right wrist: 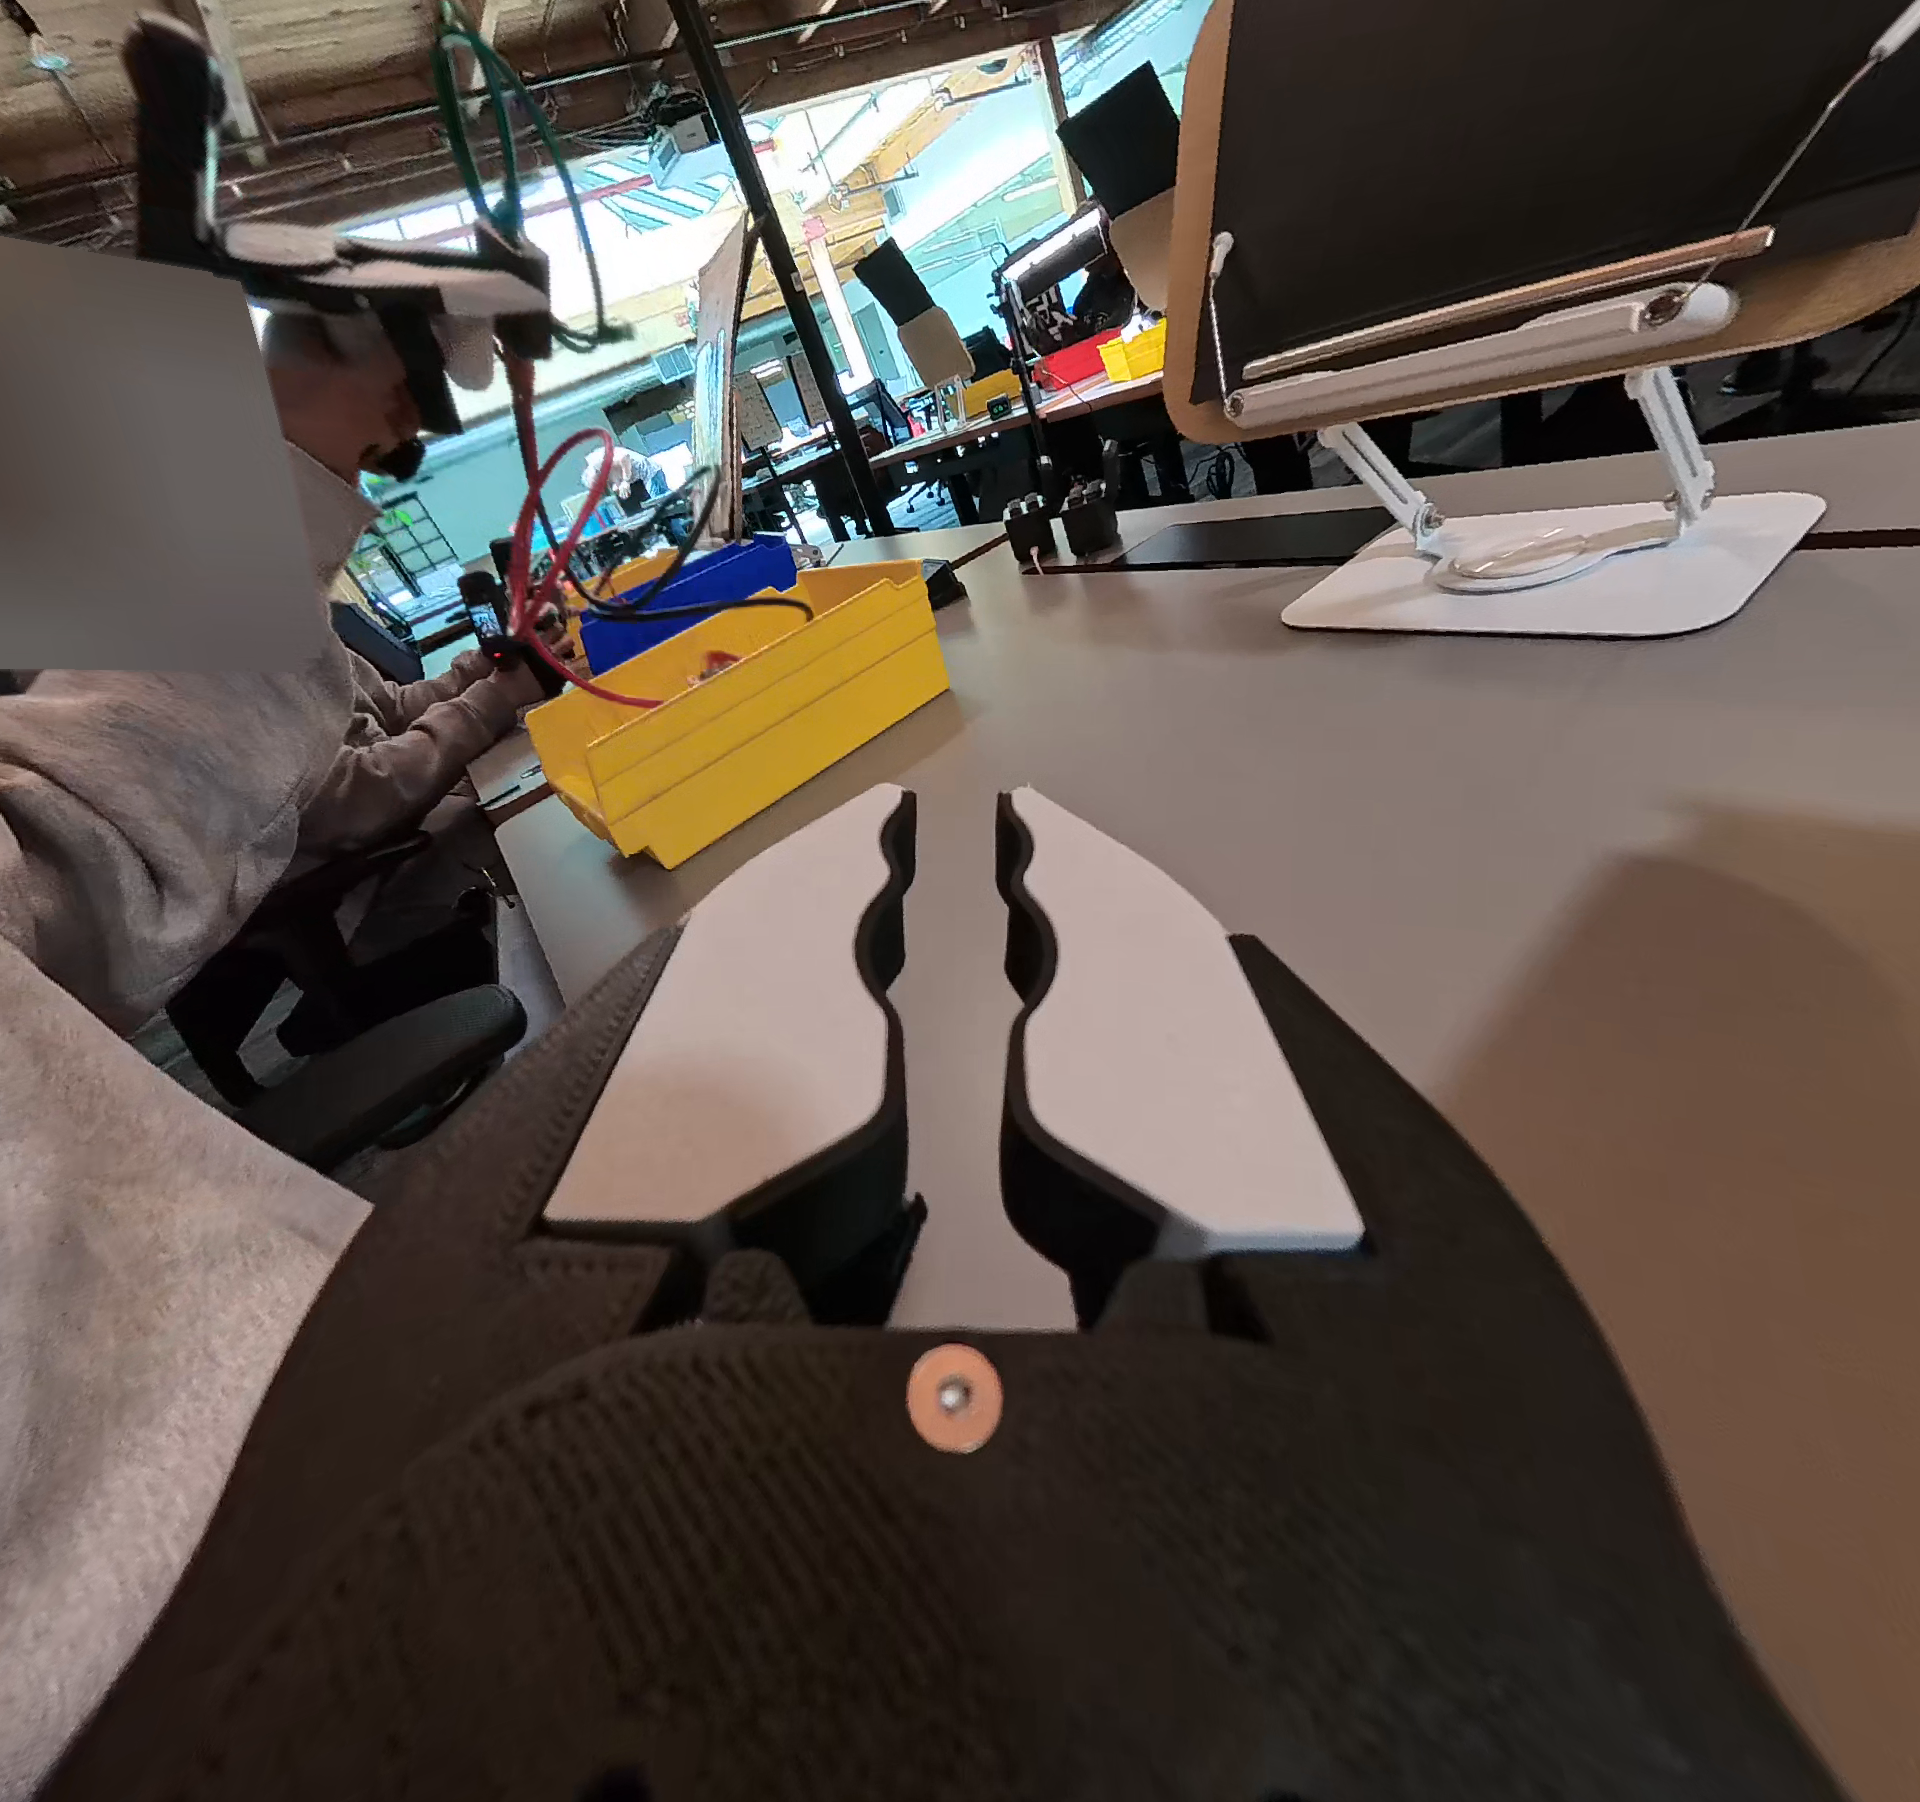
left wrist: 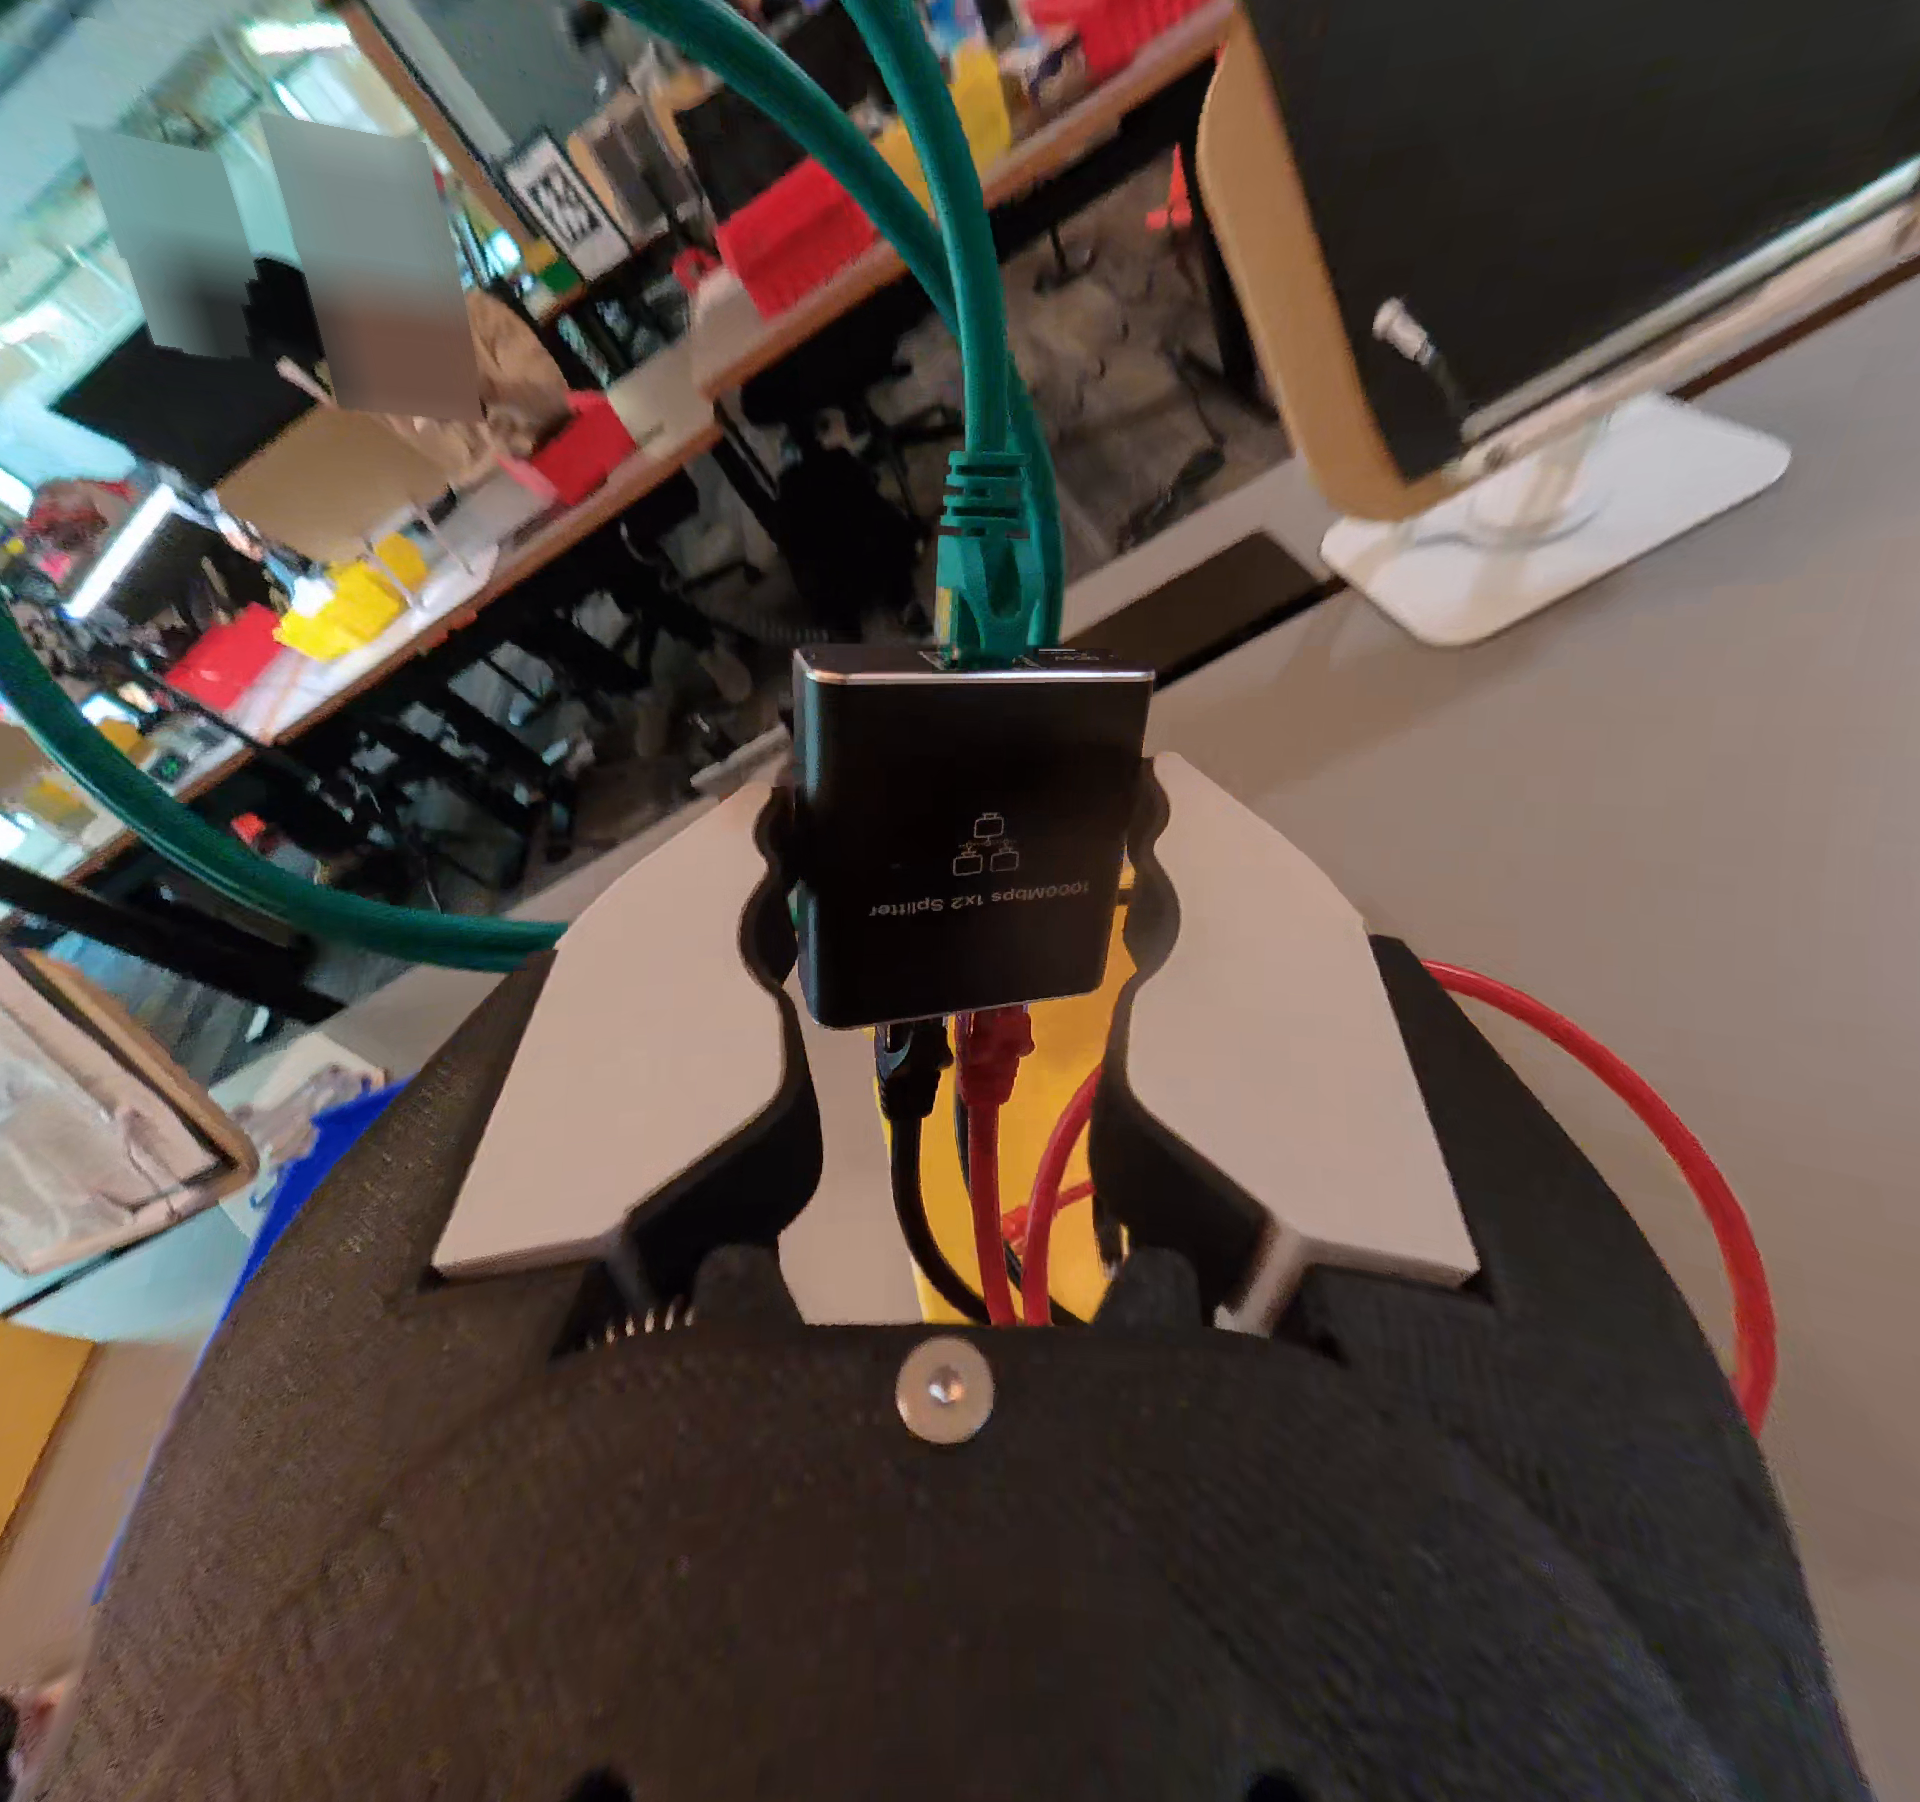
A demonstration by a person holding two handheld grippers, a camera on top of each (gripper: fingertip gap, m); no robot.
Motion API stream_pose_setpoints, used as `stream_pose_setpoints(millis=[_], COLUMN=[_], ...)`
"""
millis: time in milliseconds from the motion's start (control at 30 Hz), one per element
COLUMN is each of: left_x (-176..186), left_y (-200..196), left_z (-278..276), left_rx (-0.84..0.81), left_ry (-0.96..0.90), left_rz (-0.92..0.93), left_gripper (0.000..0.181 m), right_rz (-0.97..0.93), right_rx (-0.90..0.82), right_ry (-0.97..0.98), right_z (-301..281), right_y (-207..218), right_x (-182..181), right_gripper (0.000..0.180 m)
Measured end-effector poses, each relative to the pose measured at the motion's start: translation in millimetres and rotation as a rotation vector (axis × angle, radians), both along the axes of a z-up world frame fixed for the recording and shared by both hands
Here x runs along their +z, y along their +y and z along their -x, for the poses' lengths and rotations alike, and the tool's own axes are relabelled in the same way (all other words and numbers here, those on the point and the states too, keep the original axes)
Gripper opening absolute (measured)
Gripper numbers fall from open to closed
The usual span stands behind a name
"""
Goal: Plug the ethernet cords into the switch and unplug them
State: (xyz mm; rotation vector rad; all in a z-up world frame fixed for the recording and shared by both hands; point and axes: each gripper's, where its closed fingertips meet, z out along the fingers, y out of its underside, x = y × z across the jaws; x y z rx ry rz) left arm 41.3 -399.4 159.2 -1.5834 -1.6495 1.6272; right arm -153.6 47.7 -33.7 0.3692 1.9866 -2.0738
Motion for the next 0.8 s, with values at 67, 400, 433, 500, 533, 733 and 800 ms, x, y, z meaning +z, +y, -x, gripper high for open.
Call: stream_pose_setpoints(millis=[67,400,433,500,533,733,800], left_x=[26.2,45.4,33.8,6.5,-7.7,-96.0,-130.1], left_y=[22.1,160.0,174.1,199.8,212.0,278.6,296.6], left_z=[6.9,82.0,91.0,107.6,115.2,150.7,159.8], left_rx=[-0.044,-0.422,-0.461,-0.518,-0.543,-0.677,-0.707], left_ry=[0.048,0.074,0.063,0.039,0.033,0.09,0.098], left_rz=[0.017,-0.147,-0.168,-0.208,-0.226,-0.347,-0.401], left_gripper=[0.065,0.065,0.065,0.065,0.065,0.065,0.064], right_rz=[0.007,0.041,0.044,0.048,0.046,-0.014,-0.05], right_rx=[0.002,0.025,0.025,0.026,0.027,0.054,0.098], right_ry=[-0.001,-0.003,0.0,0.007,0.012,0.067,0.071], right_z=[-1.4,-11.6,-12.4,-14.1,-14.9,-25.6,-35.6], right_y=[0.9,6.6,7.3,7.7,7.5,-1.3,-9.6], right_x=[2.2,11.8,12.6,12.7,12.0,-2.5,-11.4], right_gripper=[0.014,0.014,0.014,0.014,0.014,0.014,0.016])
